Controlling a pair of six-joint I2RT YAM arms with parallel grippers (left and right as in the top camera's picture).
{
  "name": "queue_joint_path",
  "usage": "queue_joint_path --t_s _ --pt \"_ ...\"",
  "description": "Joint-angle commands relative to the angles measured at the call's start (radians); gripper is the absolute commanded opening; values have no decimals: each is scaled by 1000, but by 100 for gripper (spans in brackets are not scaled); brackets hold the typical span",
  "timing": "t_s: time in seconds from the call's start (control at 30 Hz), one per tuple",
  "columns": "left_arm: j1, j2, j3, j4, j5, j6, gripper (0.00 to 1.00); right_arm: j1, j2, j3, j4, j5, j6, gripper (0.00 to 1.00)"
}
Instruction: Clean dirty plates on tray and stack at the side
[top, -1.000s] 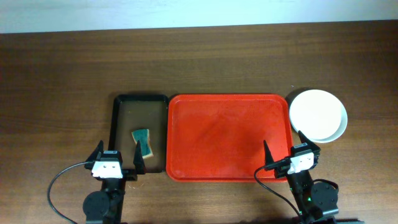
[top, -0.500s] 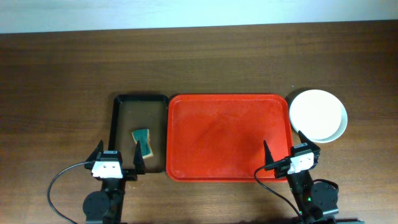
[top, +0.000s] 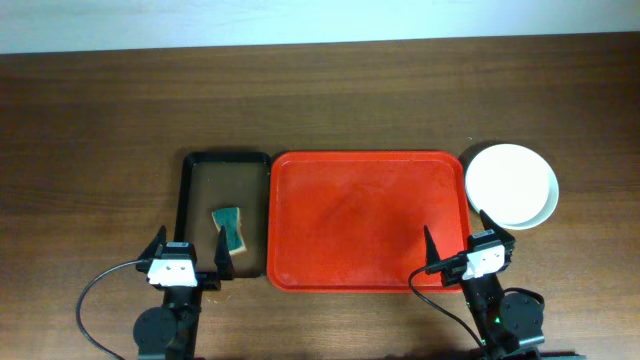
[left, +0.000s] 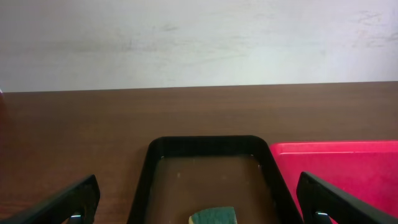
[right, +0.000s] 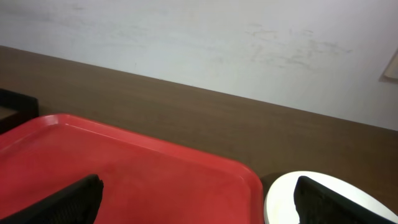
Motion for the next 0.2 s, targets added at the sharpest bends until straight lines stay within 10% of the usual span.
queue_joint_path --t_s 0.0,0.17 --pt "5 -7 -2 -7 -6 19 99 9 -8 -7 -3 9 8 98" --pt "5 -7 -2 -7 -6 19 99 9 -8 -7 -3 9 8 98"
